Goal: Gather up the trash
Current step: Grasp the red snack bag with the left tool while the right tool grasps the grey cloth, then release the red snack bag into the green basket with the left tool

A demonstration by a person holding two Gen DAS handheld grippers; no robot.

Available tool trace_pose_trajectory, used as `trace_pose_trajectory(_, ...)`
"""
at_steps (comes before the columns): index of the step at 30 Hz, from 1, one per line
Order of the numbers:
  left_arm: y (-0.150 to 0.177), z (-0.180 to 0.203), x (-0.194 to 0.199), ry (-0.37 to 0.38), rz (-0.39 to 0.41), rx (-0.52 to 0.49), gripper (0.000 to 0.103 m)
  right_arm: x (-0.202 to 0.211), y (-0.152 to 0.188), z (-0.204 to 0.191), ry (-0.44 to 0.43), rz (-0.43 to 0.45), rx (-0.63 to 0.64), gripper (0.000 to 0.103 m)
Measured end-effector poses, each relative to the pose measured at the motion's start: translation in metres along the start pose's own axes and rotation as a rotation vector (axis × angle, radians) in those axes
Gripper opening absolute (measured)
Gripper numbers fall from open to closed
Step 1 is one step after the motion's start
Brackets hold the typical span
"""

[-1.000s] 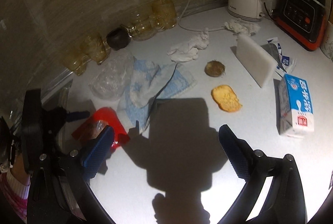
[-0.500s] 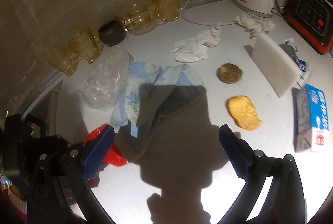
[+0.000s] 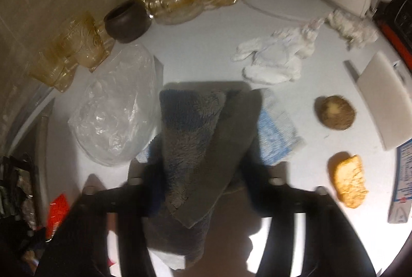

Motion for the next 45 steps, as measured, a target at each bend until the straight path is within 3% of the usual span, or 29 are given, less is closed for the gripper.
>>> trace_pose_trajectory(6, -0.001, 0.024, 0.019, 0.007, -0.001, 0.015, 0.027, 0.034, 0.016, 0.012, -0.038, 0.042, -0.012, 0.014)
trace_pose_trajectory(14, -0.015, 0.088, 0.049, 0.101, 0.034, -0.061, 0.027, 0.143, 0.063, 0.05, -0.08, 0.18, -0.057, 0.014)
trace_pose_trajectory(20, -0.025, 0.17, 0.068, 0.206, 0.064, -0.176, 0.027, 0.226, 0.131, 0.118, -0.013, 0.247, -0.138, 0.014)
trace_pose_trajectory(26, -0.022, 0.261, 0.069, 0.377, 0.054, -0.268, 0.028, 0.275, 0.224, 0.194, 0.082, 0.245, -0.282, 0.015)
trace_pose_trajectory(30, -0.011, 0.315, 0.062, 0.434, 0.02, -0.324, 0.028, 0.292, 0.269, 0.227, 0.115, 0.244, -0.356, 0.015)
trace_pose_trajectory(37, 0.009, 0.373, 0.04, 0.421, -0.058, -0.413, 0.033, 0.296, 0.321, 0.257, 0.131, 0.216, -0.425, 0.015)
trace_pose_trajectory(45, 0.033, 0.4, 0.023, 0.381, -0.129, -0.471, 0.056, 0.288, 0.348, 0.272, 0.121, 0.178, -0.467, 0.016)
Point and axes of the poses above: each gripper's, at about its wrist camera, not at the fingertips, and x roughly against the way its jaws point, z to its right, y to its underside, the point moved 8 cm from there along -x, roughly the way its jaws point, and after that the axes turned 7 degrees about -x, right-handed, at the moved point
